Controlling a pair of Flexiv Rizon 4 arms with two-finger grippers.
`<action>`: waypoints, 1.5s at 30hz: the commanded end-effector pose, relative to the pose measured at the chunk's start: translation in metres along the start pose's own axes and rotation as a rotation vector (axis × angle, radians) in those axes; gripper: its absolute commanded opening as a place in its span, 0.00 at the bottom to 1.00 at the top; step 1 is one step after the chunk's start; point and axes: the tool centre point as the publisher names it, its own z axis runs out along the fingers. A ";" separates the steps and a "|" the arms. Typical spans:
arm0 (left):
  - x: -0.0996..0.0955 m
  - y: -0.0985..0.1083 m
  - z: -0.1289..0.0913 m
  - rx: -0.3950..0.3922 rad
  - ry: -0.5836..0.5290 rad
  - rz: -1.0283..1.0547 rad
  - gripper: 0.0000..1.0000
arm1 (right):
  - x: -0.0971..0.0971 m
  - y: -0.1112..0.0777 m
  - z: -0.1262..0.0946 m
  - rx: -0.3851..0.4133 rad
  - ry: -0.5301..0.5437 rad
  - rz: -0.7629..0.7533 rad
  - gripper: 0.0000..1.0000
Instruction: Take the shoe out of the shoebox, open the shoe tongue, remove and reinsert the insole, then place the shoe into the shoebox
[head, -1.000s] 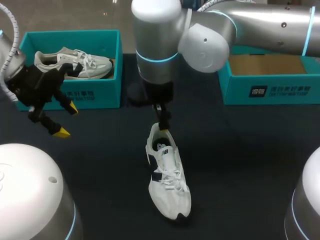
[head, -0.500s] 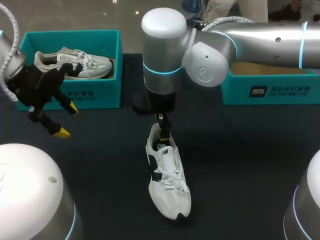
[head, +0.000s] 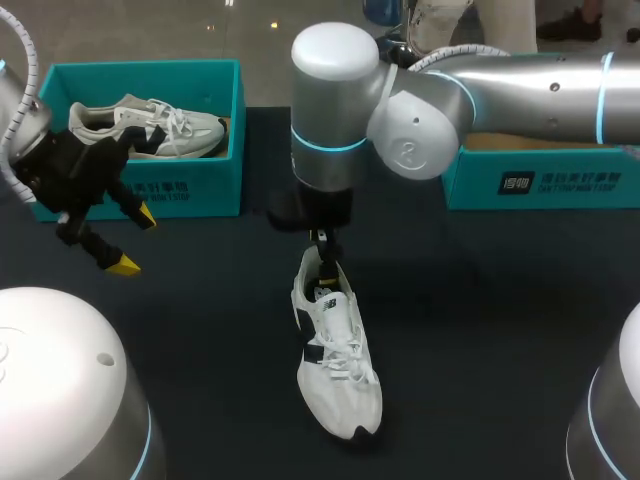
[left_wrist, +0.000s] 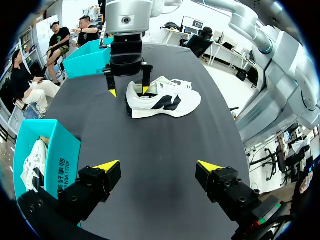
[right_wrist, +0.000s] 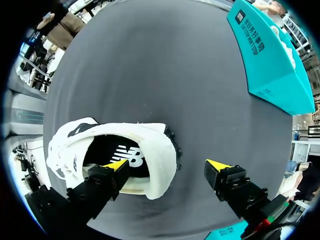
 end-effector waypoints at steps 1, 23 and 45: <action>0.000 0.000 0.000 -0.002 0.001 0.000 1.00 | -0.002 0.002 0.004 0.000 0.005 0.004 1.00; 0.000 0.000 0.000 -0.002 0.001 0.000 1.00 | 0.006 0.014 0.007 0.003 0.023 0.020 0.00; 0.000 0.000 0.000 -0.002 0.001 0.000 1.00 | 0.004 -0.005 -0.076 0.110 -0.007 0.042 0.00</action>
